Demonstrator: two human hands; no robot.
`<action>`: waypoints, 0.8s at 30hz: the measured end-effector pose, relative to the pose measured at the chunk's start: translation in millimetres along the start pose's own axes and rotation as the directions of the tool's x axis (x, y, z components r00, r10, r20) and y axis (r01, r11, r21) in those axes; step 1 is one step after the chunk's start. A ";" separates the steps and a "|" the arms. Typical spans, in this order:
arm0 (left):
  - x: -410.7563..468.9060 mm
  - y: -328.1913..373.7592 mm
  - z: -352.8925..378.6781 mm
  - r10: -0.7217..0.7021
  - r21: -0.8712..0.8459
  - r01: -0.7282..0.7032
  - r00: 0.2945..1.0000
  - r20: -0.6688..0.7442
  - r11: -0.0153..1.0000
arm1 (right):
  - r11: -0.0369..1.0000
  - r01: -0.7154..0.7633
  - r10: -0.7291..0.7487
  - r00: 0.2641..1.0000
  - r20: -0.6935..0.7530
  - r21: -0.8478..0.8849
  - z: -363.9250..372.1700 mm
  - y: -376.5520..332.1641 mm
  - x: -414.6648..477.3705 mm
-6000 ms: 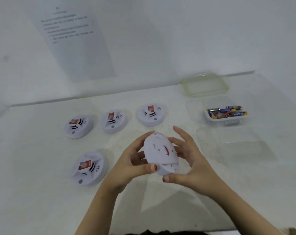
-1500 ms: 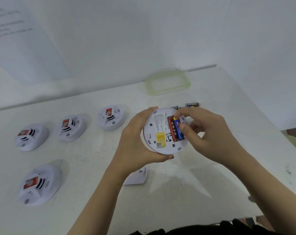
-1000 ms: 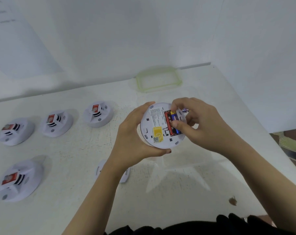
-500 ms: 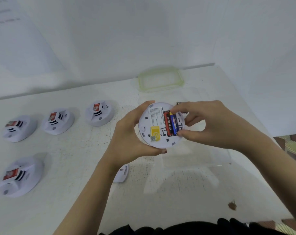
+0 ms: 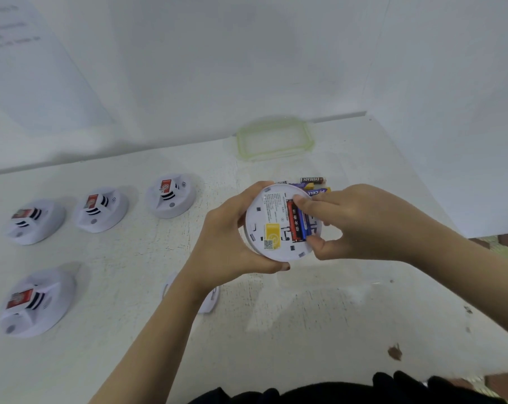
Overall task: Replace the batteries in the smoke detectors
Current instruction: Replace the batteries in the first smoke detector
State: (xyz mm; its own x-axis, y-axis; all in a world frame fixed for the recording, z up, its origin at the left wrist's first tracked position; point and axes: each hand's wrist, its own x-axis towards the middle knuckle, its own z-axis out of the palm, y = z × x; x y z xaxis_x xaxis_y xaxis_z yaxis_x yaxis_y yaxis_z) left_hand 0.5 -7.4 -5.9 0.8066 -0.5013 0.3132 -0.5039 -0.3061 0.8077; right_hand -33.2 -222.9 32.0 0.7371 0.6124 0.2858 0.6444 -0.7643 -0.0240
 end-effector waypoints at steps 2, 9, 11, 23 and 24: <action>0.1 -1.7 -0.6 -0.016 -0.008 0.016 1.000 -0.001 1.000 | 0.999 0.035 -0.036 0.999 -0.021 -0.034 3.2 1.3 -0.2; -0.2 -3.6 -2.0 -0.052 -0.038 0.052 0.999 -0.008 0.998 | 0.998 0.019 -0.016 0.999 -0.047 0.065 9.0 2.4 -4.1; -0.9 -4.5 -2.1 -0.057 -0.031 0.056 0.998 -0.027 0.998 | 0.971 -0.064 0.087 0.992 -0.092 0.231 8.7 3.8 -6.3; -3.0 -1.2 4.7 -0.022 -0.046 0.017 0.994 -0.104 0.999 | 0.655 -0.296 0.479 0.874 -0.079 0.695 20.7 -11.0 -3.0; -3.2 -1.4 5.1 -0.019 -0.046 0.015 0.994 -0.104 0.999 | 0.645 -0.293 0.487 0.869 -0.084 0.706 21.7 -11.7 -3.4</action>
State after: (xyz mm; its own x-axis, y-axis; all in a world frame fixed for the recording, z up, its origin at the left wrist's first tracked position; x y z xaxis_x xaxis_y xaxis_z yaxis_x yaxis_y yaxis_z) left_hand -3.0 -9.4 -10.6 0.8440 -0.4084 0.3478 -0.4772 -0.2754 0.8345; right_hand -38.8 -211.6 10.5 0.9373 0.1432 0.3177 0.3438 -0.5298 -0.7753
